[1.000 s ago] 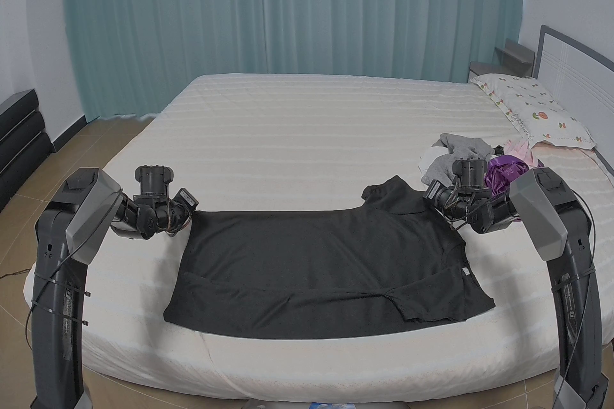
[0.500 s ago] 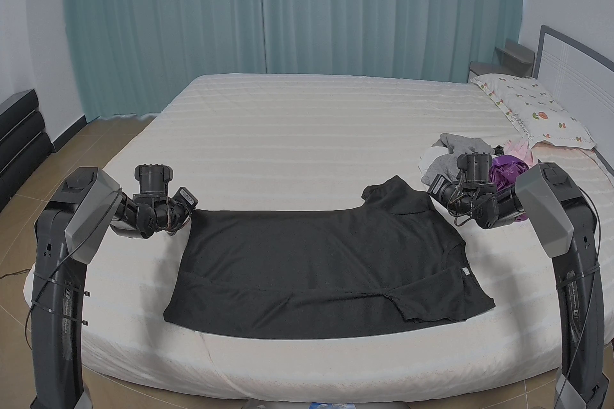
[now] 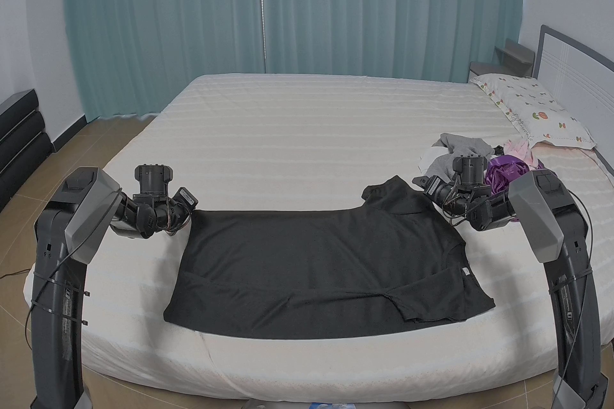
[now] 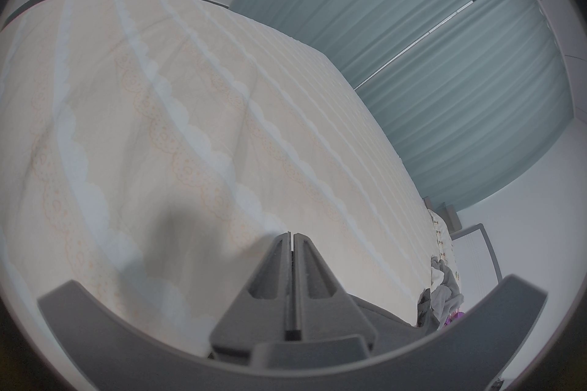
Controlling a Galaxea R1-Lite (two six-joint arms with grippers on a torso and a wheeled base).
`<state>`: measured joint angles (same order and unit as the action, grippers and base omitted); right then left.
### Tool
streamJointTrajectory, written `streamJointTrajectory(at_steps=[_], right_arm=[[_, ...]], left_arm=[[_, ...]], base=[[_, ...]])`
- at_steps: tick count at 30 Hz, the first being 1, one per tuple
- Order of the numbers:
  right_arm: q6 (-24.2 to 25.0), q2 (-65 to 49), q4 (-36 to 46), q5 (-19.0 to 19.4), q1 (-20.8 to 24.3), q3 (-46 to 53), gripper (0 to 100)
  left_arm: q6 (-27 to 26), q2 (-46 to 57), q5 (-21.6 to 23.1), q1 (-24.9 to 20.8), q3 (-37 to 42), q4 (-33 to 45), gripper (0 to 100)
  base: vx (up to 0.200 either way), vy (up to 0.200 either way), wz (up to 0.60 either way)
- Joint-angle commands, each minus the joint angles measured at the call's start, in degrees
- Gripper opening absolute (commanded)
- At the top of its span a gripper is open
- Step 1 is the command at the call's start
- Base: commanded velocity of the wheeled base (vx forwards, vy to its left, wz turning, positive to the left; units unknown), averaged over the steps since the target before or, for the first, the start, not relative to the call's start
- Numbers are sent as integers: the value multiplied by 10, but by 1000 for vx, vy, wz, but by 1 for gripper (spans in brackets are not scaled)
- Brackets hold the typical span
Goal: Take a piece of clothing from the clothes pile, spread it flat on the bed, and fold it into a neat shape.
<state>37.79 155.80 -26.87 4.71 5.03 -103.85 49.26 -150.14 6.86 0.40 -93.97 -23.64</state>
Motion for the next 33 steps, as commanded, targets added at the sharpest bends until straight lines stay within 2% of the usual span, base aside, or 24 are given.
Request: streamJointTrajectory(at_steps=[1, 16, 28, 33], right_arm=[[0, 12, 1, 0, -1, -7, 0], [7, -4, -1, 0, -5, 2, 0], [29, -64, -55, 0, -6, 94, 0], [30, -88, -86, 1, -6, 139, 0]], left_arm=[[0, -1, 0, -1, 0, 0, 0], [0, 1, -1, -1, -1, -2, 0], [1, 28, -1, 2, 0, -3, 0], [23, 46, 0, 9, 4, -5, 0]], base=[[0, 0, 0], [0, 0, 0], [0, 0, 0], [0, 0, 0]])
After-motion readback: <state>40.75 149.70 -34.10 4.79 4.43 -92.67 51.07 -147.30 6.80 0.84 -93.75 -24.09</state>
